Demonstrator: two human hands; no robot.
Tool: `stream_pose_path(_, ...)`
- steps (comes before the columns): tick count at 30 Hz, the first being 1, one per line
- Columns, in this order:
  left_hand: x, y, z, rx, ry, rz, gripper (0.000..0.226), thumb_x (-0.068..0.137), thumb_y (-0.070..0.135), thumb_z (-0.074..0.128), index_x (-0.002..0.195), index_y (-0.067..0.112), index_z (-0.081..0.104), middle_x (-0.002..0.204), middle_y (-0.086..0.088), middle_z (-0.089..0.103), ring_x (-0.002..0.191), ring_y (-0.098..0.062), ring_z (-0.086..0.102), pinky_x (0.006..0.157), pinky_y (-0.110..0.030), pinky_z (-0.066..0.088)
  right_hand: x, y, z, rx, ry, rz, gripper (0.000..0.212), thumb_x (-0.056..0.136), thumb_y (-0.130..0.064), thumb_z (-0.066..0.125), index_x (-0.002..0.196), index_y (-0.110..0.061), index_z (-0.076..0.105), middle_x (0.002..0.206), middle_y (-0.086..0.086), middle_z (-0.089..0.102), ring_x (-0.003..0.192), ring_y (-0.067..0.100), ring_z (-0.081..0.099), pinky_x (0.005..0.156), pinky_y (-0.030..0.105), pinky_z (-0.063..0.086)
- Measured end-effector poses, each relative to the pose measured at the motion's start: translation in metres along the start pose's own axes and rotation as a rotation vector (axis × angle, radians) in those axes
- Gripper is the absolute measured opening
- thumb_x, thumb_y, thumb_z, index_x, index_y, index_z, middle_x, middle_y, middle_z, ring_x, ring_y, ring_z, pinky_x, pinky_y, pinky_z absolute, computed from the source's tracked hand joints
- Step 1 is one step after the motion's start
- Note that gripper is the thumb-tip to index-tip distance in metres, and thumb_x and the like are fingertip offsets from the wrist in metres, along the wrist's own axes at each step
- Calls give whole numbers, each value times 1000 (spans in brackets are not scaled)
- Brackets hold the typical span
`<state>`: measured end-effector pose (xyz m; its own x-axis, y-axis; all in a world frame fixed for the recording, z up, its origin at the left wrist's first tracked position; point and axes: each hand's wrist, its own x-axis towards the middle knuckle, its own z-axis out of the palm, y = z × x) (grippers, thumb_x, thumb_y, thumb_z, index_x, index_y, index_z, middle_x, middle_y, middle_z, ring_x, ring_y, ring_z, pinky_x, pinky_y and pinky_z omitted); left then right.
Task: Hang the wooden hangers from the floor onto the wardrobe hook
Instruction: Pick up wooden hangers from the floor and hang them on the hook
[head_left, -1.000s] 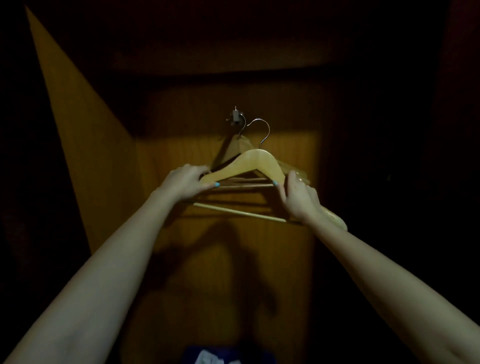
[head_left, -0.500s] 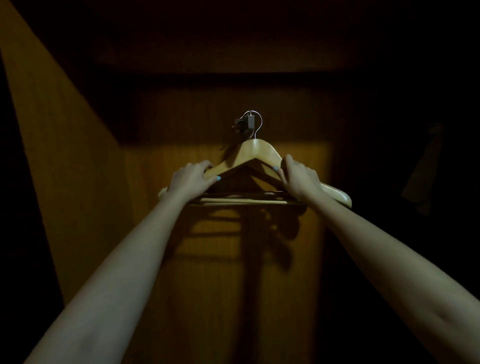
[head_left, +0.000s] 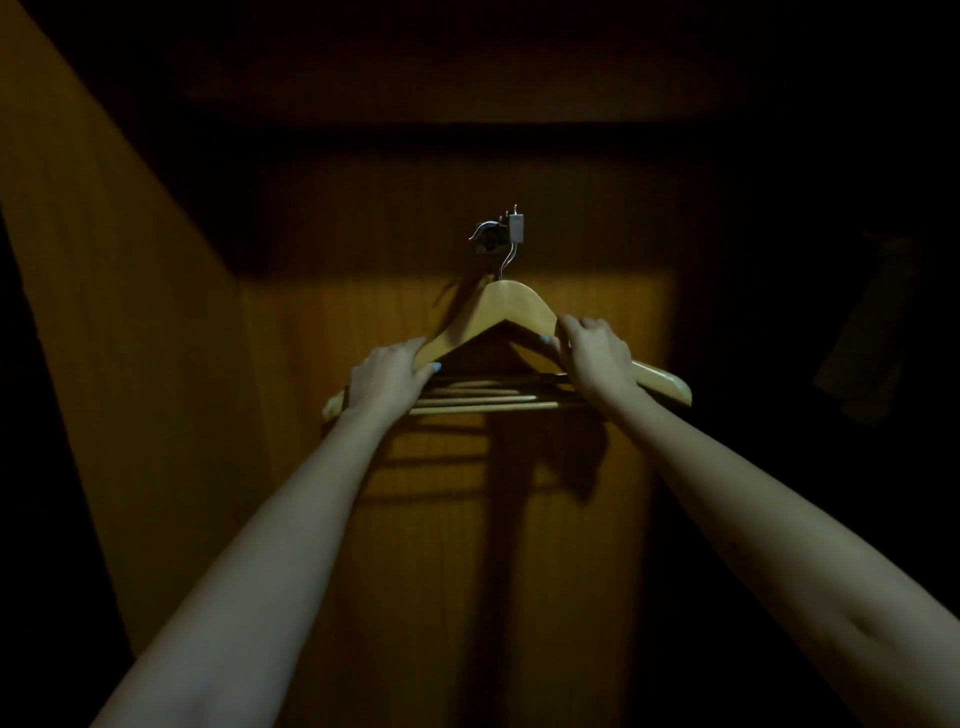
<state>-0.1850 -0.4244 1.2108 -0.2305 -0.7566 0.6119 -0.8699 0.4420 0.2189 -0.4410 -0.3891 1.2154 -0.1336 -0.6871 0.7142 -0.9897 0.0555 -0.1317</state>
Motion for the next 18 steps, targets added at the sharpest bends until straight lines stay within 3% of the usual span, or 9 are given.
stream_pose_path(5, -4, 3, 9, -9, 75, -21, 45, 95, 40, 48, 135, 18, 49, 127, -9, 58, 115, -30, 53, 89, -43, 45, -4, -3, 1, 11, 29, 25, 41, 99, -42, 39, 130, -16, 46, 114, 13, 58, 103, 29, 55, 84, 40, 49)
stream_pose_path(11, -8, 5, 9, -145, 144, -34, 60, 91, 33, 57, 142, 13, 33, 141, -10, 44, 129, -30, 40, 104, -49, 34, -11, -6, -2, 67, 0, 90, 46, 98, -40, 41, 140, -21, 39, 121, 12, 58, 114, 31, 53, 99, 48, 44)
stream_pose_path(15, -31, 16, 8, -272, 296, 110, 43, 91, 25, 56, 131, 14, 46, 131, -6, 49, 123, -25, 43, 103, -46, 36, -36, 5, 0, 190, 99, 91, 46, 96, -30, 49, 141, -22, 41, 127, 8, 58, 120, 27, 52, 105, 45, 40)
stream_pose_path(18, -59, 31, 21, -340, 261, 143, 34, 91, 24, 56, 123, 12, 54, 124, -8, 54, 118, -26, 47, 99, -41, 39, -75, 24, -1, 202, 141, 79, 46, 95, -28, 52, 139, -21, 44, 141, 9, 49, 134, 28, 40, 113, 48, 30)
